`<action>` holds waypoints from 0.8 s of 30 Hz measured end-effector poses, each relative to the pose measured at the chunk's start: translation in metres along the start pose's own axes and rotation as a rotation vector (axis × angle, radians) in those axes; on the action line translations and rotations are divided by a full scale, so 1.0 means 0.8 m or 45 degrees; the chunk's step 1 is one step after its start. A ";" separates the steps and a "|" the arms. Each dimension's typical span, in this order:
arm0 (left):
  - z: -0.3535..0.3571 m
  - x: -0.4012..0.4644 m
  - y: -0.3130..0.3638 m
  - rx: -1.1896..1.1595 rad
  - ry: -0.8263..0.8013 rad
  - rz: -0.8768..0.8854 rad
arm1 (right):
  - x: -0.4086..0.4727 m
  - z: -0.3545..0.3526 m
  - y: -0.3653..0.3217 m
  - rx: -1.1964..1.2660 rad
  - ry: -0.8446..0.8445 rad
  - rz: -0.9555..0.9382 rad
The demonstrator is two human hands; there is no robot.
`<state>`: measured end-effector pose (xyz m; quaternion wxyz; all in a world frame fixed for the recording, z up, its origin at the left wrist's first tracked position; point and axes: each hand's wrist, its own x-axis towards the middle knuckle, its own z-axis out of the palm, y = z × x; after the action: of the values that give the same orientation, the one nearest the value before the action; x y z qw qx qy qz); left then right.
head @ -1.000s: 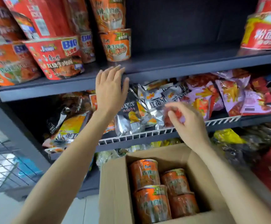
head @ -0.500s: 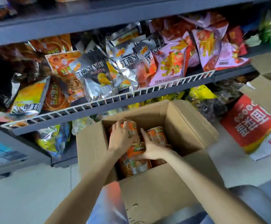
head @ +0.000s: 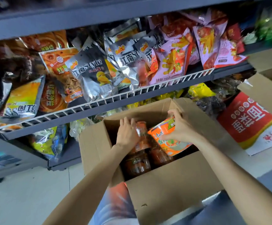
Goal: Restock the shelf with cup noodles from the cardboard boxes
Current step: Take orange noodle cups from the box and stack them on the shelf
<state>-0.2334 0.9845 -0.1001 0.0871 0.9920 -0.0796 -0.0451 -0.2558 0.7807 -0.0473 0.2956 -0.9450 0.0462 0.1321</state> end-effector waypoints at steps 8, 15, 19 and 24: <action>0.017 0.019 0.006 -0.308 -0.455 -0.316 | -0.010 -0.003 -0.005 0.606 0.279 -0.055; 0.033 0.027 0.030 -0.800 -0.529 -0.559 | -0.009 0.005 0.003 0.547 0.525 -0.045; 0.041 0.026 0.039 -1.052 -0.480 -0.670 | -0.016 0.002 0.007 0.499 0.590 0.050; 0.018 0.031 0.029 -0.963 -0.385 -0.434 | -0.021 -0.016 -0.011 0.507 0.708 0.001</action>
<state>-0.2142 0.9557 -0.1120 0.4227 0.8715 0.0954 -0.2294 -0.2673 0.7805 -0.0276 0.4502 -0.8687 0.1501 -0.1419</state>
